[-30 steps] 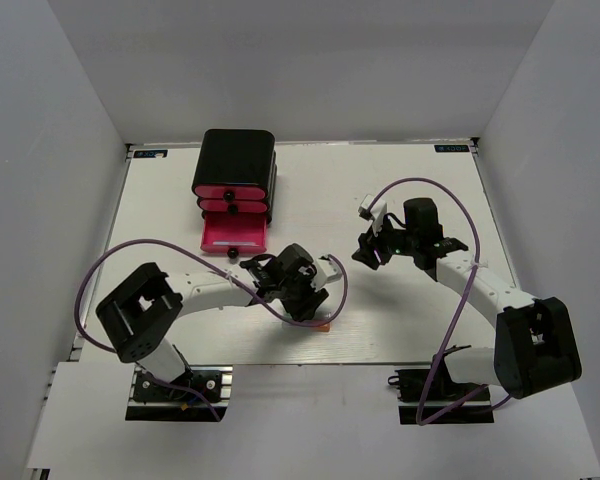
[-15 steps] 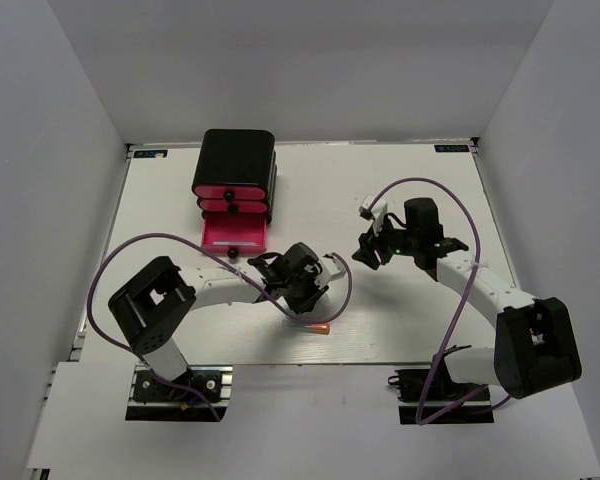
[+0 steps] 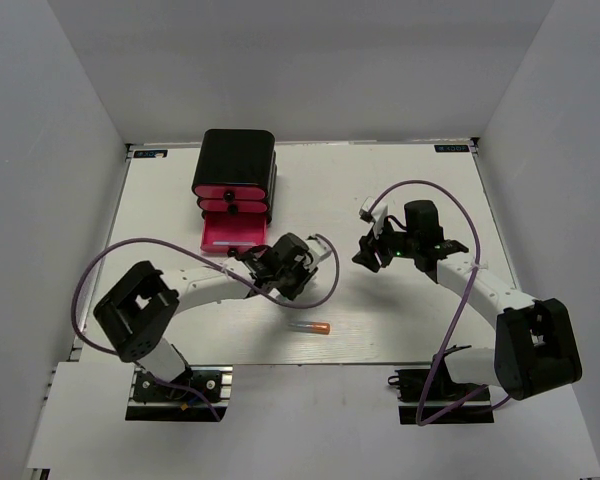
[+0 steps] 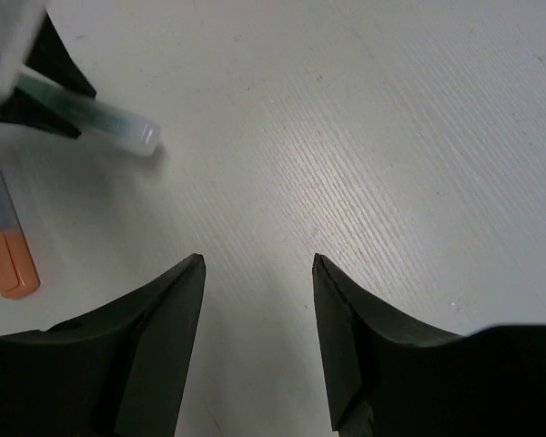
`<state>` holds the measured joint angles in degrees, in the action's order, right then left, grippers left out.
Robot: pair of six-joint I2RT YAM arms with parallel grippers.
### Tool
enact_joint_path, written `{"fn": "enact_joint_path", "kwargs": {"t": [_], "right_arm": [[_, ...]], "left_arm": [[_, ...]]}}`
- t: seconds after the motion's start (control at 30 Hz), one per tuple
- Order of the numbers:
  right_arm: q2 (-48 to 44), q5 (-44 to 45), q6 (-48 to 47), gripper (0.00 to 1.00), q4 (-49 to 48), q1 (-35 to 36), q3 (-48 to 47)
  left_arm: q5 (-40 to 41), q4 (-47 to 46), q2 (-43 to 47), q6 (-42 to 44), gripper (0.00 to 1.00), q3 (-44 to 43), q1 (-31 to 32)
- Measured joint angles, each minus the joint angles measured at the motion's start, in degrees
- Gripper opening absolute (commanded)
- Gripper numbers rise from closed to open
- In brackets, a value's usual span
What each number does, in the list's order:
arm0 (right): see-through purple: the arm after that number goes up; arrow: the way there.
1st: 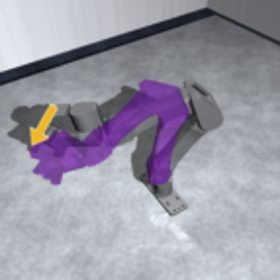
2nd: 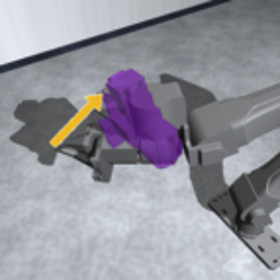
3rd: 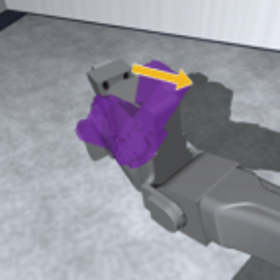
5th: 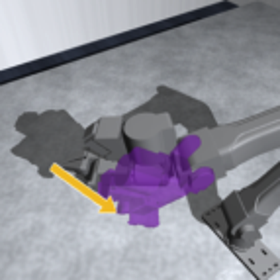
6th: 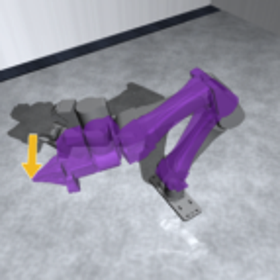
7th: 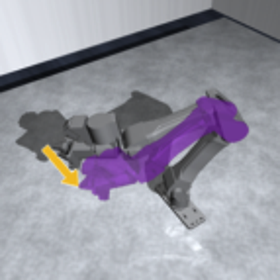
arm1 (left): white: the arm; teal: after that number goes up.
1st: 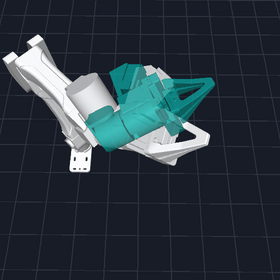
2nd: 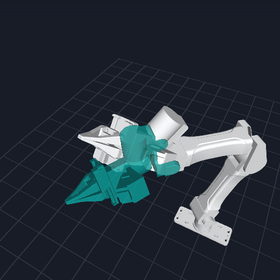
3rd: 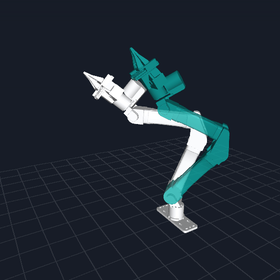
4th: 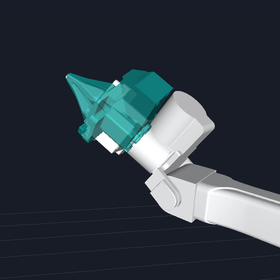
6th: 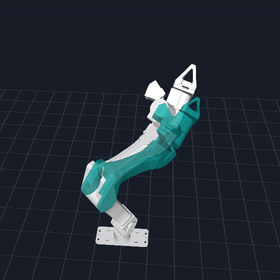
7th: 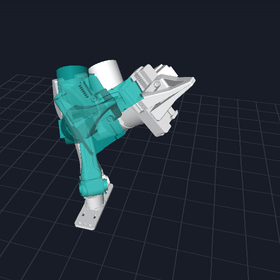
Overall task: Sort the stationery into containers
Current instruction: Grab a piece of stationery with the left arm, then place the stationery into the container
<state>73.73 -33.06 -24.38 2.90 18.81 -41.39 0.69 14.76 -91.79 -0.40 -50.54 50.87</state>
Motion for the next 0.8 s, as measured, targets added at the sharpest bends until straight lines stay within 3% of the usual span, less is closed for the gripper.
{"fn": "enact_joint_path", "kwargs": {"t": [0.33, 0.8], "right_arm": [[-0.7, -0.2, 0.0, 0.57, -0.1, 0.0, 0.6], [-2.0, -0.3, 0.2, 0.57, -0.4, -0.1, 1.9]], "left_arm": [[6.9, -2.7, 13.0, 7.1, 0.03, 2.3, -9.9], [10.9, -4.9, 13.5, 11.7, 0.03, 4.3, -22.1]]}}
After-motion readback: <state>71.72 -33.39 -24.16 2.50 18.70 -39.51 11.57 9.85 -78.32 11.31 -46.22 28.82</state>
